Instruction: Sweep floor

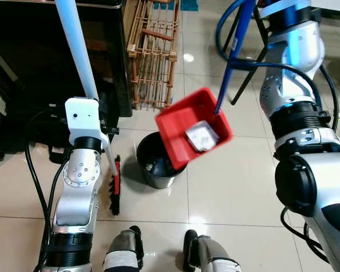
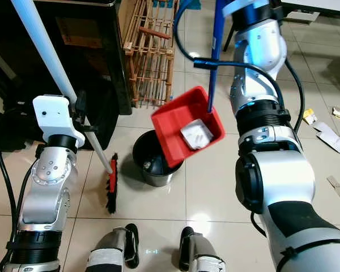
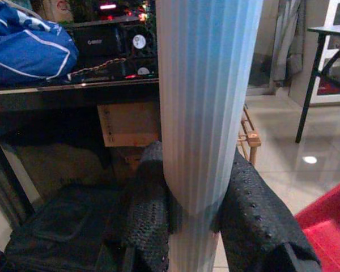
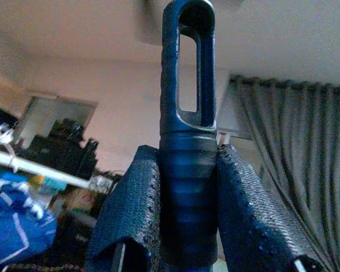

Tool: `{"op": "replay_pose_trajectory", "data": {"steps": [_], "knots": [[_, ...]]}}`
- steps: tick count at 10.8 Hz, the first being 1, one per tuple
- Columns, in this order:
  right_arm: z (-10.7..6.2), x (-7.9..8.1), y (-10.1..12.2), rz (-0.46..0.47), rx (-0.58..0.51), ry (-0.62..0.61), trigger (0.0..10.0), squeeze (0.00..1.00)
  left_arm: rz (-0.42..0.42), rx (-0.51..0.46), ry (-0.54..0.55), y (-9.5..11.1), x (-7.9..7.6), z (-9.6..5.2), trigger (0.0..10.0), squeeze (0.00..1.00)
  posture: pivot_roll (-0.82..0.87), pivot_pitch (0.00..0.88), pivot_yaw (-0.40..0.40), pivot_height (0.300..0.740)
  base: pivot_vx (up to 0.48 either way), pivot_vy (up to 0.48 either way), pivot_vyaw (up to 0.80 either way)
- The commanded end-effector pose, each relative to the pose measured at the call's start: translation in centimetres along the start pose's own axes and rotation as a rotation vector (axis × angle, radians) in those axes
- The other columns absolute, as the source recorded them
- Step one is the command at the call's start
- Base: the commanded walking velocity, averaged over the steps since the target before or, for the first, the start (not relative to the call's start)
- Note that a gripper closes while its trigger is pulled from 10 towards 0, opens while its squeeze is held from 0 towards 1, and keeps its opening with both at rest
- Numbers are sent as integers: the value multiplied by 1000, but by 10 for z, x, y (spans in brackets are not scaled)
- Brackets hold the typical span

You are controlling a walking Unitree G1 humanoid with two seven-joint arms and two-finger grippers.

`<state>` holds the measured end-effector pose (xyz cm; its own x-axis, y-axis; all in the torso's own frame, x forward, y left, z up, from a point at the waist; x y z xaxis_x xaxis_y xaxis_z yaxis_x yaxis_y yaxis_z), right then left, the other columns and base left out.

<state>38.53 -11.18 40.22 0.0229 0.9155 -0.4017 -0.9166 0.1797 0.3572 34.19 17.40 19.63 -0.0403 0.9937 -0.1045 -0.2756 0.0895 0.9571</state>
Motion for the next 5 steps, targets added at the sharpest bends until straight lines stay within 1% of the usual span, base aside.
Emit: {"op": "replay_pose_trajectory", "data": {"steps": [1,3,4,5], "knots": [[4,-3,12,-38,-62,1,10000,0,-2,-61,-7,13,-4,2,10000,0,61,184,-96,740,0,0,0],[6,-11,18,-46,-93,-43,10000,0,-2,-62,-5,13,-4,1,10000,0,63,186,-99,740,0,0,0],[7,-19,22,-49,-112,-95,10000,0,-2,-64,-4,13,-4,2,10000,0,62,185,-100,740,0,0,0],[7,-21,22,-49,-113,-106,10000,0,-2,-65,-4,13,-4,2,10000,0,60,185,-100,740,0,0,0]]}}
Point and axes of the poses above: a point about 5 cm out from each wrist's last joint towards the gripper, its own z axis pointing out of the wrist towards the gripper, its own y axis along the axis of the wrist's last joint, x = y × z, the point moved 4 cm from there along z, pointing out of the wrist towards the gripper, and after that the axes turned 15 degrees about -z, right-handed, at the moved point
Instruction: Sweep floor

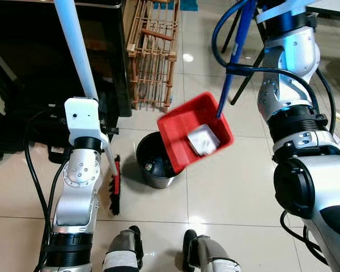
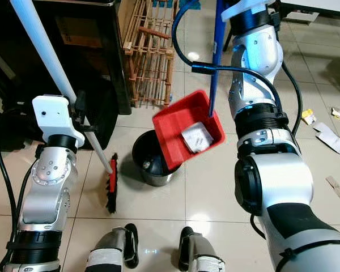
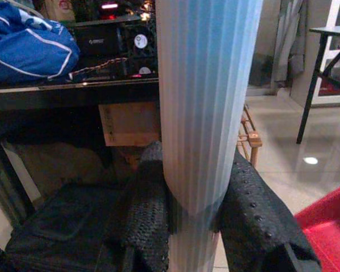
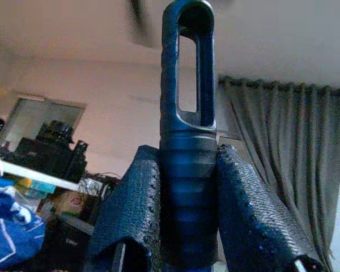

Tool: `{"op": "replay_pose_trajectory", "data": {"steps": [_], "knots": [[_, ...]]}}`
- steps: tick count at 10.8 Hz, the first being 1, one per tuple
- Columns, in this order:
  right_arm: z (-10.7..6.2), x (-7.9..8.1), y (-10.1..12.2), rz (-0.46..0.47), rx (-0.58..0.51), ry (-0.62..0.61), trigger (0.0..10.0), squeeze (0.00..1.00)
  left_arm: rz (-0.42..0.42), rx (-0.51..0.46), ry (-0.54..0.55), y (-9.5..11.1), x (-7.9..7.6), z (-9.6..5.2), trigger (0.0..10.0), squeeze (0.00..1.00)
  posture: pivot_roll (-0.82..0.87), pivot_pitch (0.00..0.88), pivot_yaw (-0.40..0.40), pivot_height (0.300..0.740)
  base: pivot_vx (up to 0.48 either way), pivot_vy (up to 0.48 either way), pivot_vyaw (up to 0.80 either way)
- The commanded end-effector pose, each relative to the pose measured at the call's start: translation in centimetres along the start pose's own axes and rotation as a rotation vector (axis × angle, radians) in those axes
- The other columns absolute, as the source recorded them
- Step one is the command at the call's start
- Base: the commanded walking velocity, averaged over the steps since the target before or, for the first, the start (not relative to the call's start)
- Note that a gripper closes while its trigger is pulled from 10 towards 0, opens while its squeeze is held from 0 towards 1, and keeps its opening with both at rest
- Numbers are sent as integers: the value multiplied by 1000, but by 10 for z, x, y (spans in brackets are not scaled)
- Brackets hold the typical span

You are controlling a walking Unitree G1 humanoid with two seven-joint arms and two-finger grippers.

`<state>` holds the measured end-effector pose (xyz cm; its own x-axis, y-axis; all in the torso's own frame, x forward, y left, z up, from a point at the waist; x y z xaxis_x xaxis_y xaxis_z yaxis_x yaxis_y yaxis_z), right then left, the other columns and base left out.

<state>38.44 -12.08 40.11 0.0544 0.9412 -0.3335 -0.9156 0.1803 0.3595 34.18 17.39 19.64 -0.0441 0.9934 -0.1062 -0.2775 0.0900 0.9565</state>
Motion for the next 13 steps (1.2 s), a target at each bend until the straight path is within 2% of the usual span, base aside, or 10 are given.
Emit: {"op": "replay_pose_trajectory", "data": {"steps": [1,3,6,8,10,11,13], "knots": [[13,-17,22,-31,-102,-56,10000,0,-3,-65,-9,13,-5,2,10000,0,59,185,-102,740,0,0,0],[12,-18,15,-8,-62,-69,10000,0,-5,-65,-9,13,-6,1,10000,0,59,186,-105,740,0,0,0],[13,-30,-7,157,79,-177,10000,0,-9,-66,-3,12,-7,0,10000,0,61,189,-118,740,0,0,0],[13,-32,-11,173,98,-187,10000,0,-12,-68,3,12,-7,0,10000,0,61,186,-123,740,0,0,0],[13,-31,-13,182,113,-183,10000,0,-10,-69,7,12,-6,0,10000,0,65,185,-125,740,0,0,0],[13,-31,-12,157,110,-172,10000,0,-10,-69,8,12,-6,0,10000,0,65,185,-125,740,0,0,0],[16,-29,5,26,14,-120,10000,0,-10,-69,5,12,-7,0,10000,0,62,183,-123,740,0,0,0]]}}
Point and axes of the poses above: a point about 5 cm out from each wrist's last joint towards the gripper, its own z axis pointing out of the wrist towards the gripper, its own y axis along the axis of the wrist's last joint, x = y × z, the point moved 4 cm from there along z, pointing out of the wrist towards the gripper, and after that the axes turned 15 degrees about -z, right-handed, at the moved point
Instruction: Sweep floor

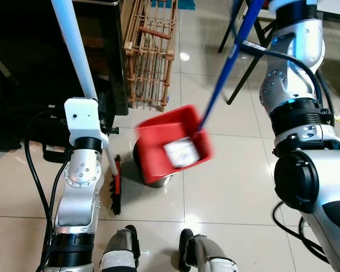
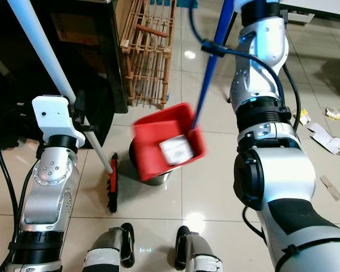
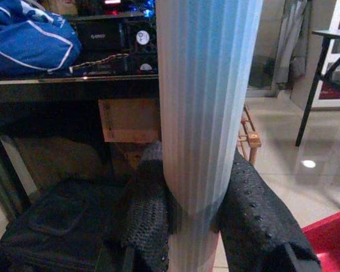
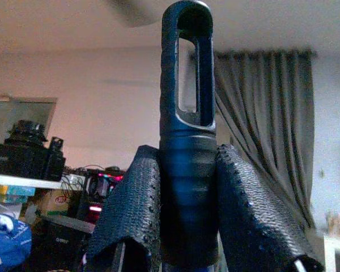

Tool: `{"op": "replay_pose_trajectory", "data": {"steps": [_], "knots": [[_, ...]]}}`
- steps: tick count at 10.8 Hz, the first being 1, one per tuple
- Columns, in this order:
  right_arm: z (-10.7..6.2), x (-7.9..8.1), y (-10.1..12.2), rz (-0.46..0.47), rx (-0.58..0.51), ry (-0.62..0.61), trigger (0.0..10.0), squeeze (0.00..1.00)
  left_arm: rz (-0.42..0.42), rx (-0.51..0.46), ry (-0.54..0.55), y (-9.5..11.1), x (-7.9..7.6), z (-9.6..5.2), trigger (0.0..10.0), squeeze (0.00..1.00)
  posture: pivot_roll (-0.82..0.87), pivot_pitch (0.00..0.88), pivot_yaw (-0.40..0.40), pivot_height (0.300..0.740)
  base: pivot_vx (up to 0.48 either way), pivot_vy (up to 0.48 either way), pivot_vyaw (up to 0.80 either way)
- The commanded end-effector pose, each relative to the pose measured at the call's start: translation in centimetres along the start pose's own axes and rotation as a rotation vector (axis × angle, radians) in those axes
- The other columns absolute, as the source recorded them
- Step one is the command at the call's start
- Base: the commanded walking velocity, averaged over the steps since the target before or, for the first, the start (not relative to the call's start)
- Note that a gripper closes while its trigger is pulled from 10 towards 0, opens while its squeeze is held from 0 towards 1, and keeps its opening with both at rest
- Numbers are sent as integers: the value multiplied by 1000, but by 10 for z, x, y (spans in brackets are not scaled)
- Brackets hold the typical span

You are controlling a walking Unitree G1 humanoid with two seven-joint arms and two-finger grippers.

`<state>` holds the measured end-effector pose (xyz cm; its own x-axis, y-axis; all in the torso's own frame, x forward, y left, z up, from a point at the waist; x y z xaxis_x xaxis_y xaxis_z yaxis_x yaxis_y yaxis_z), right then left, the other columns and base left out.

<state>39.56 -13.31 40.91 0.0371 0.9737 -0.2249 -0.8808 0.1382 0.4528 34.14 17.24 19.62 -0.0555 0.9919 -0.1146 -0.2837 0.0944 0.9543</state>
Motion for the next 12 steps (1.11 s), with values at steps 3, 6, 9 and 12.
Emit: {"op": "replay_pose_trajectory", "data": {"steps": [3,6,9,12], "knots": [[3,-3,26,-101,-148,14,10000,0,14,-58,-25,11,-8,1,10000,0,63,178,-118,740,0,0,0],[-2,12,33,-164,-215,71,10000,0,16,-56,-27,11,-9,0,10000,0,62,179,-119,740,0,0,0],[-6,18,35,-176,-240,90,10000,0,16,-57,-26,11,-9,0,10000,0,65,180,-120,740,0,0,0],[-7,16,36,-185,-249,64,10000,0,15,-57,-25,11,-9,0,10000,0,66,184,-121,740,0,0,0]]}}
Point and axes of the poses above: a point about 5 cm out from each wrist's last joint towards the gripper, its own z axis pointing out of the wrist towards the gripper, its own y axis along the axis of the wrist's last joint, x = y × z, the point moved 4 cm from there along z, pointing out of the wrist towards the gripper, and after that the axes turned 15 degrees about -z, right-handed, at the moved point
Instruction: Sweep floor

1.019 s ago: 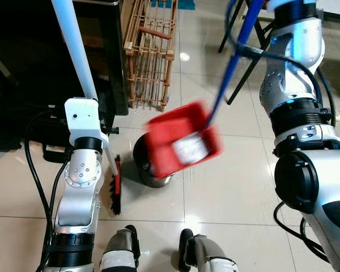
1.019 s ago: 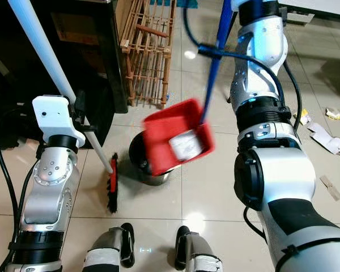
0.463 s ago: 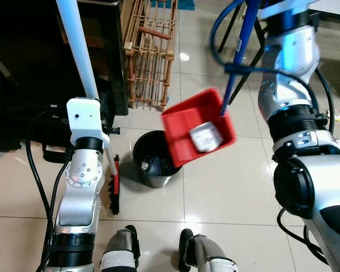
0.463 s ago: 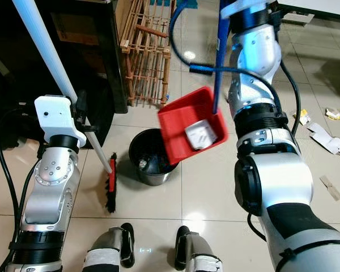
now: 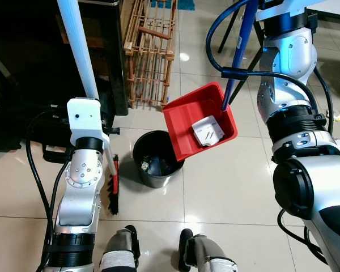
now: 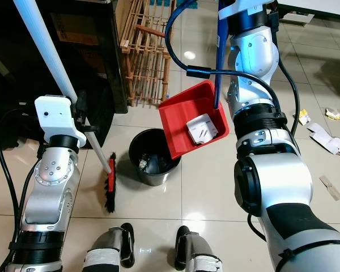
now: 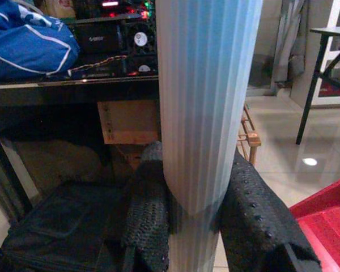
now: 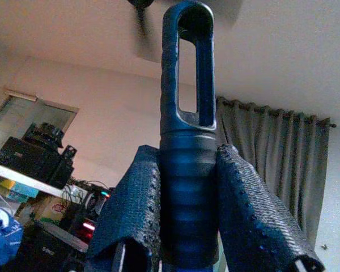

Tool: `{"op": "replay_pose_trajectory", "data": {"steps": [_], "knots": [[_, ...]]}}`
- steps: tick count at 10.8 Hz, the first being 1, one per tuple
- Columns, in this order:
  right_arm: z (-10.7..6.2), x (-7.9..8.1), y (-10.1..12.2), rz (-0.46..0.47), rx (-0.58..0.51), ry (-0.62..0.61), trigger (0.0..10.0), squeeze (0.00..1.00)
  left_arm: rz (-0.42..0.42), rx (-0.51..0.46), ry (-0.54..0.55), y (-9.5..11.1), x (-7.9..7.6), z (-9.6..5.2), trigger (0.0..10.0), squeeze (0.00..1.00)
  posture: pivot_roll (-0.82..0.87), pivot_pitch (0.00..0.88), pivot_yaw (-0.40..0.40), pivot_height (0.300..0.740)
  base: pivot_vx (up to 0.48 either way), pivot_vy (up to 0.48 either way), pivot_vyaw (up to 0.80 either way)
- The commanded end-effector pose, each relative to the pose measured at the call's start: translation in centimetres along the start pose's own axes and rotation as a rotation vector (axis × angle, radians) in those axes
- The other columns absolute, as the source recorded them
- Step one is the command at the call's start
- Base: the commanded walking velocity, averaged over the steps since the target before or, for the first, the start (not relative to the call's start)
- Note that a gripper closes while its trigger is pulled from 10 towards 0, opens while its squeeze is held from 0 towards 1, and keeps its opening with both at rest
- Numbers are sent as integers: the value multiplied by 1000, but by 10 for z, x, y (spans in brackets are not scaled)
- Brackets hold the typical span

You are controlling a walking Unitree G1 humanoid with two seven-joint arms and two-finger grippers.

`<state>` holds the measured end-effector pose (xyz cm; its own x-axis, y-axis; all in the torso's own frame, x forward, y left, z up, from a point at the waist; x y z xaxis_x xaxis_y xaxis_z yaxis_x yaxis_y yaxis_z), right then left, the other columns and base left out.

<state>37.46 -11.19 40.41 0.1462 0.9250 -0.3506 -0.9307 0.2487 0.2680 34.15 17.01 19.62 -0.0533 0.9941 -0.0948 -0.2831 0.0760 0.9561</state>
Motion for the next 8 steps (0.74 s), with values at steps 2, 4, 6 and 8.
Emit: {"op": "replay_pose_trajectory", "data": {"steps": [2,4,6,8], "knots": [[6,-7,15,-31,-86,-19,10000,0,-3,-56,-16,11,-6,0,10000,0,67,185,-121,740,0,0,0],[6,-5,14,-30,-78,-15,10000,0,-10,-50,-19,10,-6,0,10000,0,69,187,-121,740,0,0,0],[5,-4,11,-28,-62,-11,10000,0,-3,-46,-21,10,-6,0,10000,0,68,187,-118,740,0,0,0],[4,-3,9,-28,-50,-7,10000,0,-1,-44,-21,10,-5,0,10000,0,67,188,-114,740,0,0,0]]}}
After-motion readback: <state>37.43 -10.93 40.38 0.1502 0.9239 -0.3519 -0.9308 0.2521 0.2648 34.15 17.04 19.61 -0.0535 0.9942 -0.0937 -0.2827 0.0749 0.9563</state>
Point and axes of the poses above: a point about 5 cm out from each wrist's last joint towards the gripper, its own z axis pointing out of the wrist towards the gripper, its own y axis along the axis of the wrist's last joint, x = y × z, the point moved 4 cm from there along z, pointing out of the wrist towards the gripper, and after that the axes turned 15 degrees about -z, right-handed, at the moved point
